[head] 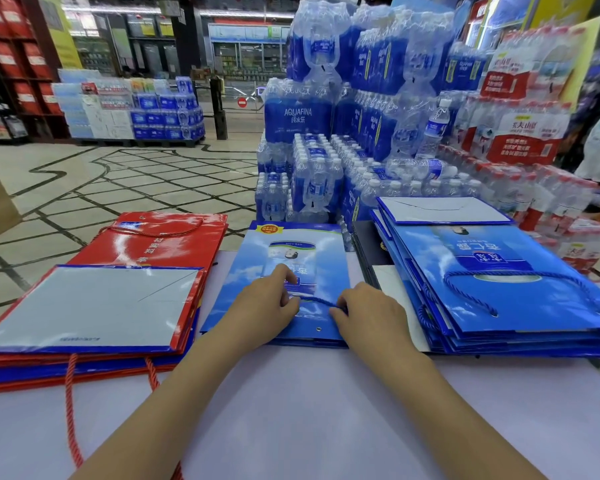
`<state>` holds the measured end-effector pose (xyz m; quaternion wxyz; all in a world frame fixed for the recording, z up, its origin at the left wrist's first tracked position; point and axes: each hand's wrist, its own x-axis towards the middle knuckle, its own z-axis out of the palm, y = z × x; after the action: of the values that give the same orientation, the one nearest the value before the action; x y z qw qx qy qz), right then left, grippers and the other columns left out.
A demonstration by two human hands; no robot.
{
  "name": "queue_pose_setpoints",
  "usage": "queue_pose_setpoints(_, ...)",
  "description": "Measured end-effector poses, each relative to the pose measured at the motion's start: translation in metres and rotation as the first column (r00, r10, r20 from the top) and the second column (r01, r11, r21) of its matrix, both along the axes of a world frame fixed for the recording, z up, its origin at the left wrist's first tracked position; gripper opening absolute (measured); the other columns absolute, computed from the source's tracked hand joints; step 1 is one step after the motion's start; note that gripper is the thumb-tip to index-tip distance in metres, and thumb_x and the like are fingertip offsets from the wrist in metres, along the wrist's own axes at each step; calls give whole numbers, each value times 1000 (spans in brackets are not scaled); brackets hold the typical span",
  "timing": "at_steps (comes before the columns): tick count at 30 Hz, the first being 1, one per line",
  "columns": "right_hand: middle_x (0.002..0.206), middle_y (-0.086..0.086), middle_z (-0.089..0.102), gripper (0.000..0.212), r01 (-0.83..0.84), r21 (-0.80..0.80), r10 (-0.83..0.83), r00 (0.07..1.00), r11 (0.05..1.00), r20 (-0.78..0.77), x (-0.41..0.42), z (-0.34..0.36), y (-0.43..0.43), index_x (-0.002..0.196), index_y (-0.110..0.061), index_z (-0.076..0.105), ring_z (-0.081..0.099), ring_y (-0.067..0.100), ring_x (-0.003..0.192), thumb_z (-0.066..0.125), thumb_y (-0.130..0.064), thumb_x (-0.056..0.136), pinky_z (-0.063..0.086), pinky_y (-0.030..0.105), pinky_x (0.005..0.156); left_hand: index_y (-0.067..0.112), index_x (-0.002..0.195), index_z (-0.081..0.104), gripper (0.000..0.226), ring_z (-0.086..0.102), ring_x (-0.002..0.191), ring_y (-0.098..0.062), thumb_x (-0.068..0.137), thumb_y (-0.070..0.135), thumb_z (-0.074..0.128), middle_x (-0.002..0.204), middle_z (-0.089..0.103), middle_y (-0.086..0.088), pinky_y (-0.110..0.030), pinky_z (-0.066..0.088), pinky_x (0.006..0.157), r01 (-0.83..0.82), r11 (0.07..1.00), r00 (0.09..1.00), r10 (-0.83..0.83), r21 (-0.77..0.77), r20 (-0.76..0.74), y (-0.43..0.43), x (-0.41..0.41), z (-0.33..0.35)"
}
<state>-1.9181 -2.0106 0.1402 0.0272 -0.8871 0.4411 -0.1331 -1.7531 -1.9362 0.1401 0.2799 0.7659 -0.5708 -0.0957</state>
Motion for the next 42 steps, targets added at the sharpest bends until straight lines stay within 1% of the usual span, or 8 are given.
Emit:
queue_pose_setpoints(5, 88, 1, 60, 8, 24, -58, -19, 995, 998, 93, 0, 6, 2, 106, -16, 46, 49, 28, 71, 42, -21, 101, 32, 35, 59, 22, 101, 61, 14, 53, 80, -14, 96, 34, 54, 80, 56, 9, -33, 46, 74, 24, 999, 993, -27, 24, 111, -2, 1, -3)
queue_pose_setpoints(10, 62, -2, 62, 11, 38, -318, 104, 902, 947, 418, 1, 6, 4, 91, -22, 58, 53, 24, 55, 53, -30, 97, 29, 30, 49, 16, 88, 46, 22, 51, 80, -21, 101, 33, 44, 82, 56, 1, -34, 36, 68, -121, 991, 993, 121, -59, -10, -7, 0, 1)
queue_pose_setpoints(16, 64, -15, 52, 11, -57, -355, 247, 819, 933, 518, 7, -1, 1, 79, -25, 64, 47, 17, 68, 62, -31, 88, 31, 34, 67, 2, 108, 45, 24, 57, 96, -36, 102, 23, 33, 99, 58, -16, -37, 38, 75, -426, 890, 902, 432, -161, 5, -4, 6, 5)
queue_pose_setpoints(23, 121, -5, 59, 33, -100, -44, 103, 991, 994, 86, 5, -7, -6, 127, -30, 59, 48, 21, 114, 39, -22, 102, 31, 37, 88, 13, 111, 44, 25, 52, 101, -26, 89, 21, 54, 113, 54, -9, -32, 40, 78, -488, 871, 770, 400, 54, 497, 4, 16, 3)
queue_pose_setpoints(28, 118, -11, 62, 29, -89, 2, 88, 988, 996, 126, 3, -5, -8, 128, -31, 56, 46, 17, 115, 46, -32, 100, 28, 35, 92, 20, 142, 41, 53, 40, 130, -19, 91, 7, 47, 143, 45, -1, -30, 33, 107, -12, 1000, 973, 11, 4, 232, 2, 3, 4)
queue_pose_setpoints(31, 114, -12, 64, 28, -60, 4, 59, 992, 998, 112, 1, -5, -8, 124, -33, 58, 47, 16, 114, 50, -38, 97, 24, 35, 91, 23, 144, 41, 47, 38, 132, -17, 97, 16, 42, 144, 46, 2, -33, 32, 109, 225, 968, 929, -247, 110, 274, 1, -6, -5)
queue_pose_setpoints(36, 105, -11, 62, 25, -69, -4, 69, 995, 998, 65, -3, 0, -5, 110, -31, 65, 45, 16, 107, 47, -34, 94, 21, 35, 85, 24, 111, 62, 20, 45, 112, -16, 96, 33, 53, 112, 51, 2, -35, 44, 93, 97, 995, 962, -101, 30, 254, 0, 8, -6)
queue_pose_setpoints(42, 102, -12, 60, 31, -76, 3, 76, 997, 997, 27, -4, 3, -4, 104, -31, 68, 41, 16, 105, 48, -20, 84, 19, 35, 85, 18, 97, 57, 12, 46, 100, -17, 96, 28, 51, 103, 50, 0, -37, 46, 88, 8, 999, 970, -19, 46, 244, 0, 12, -3)
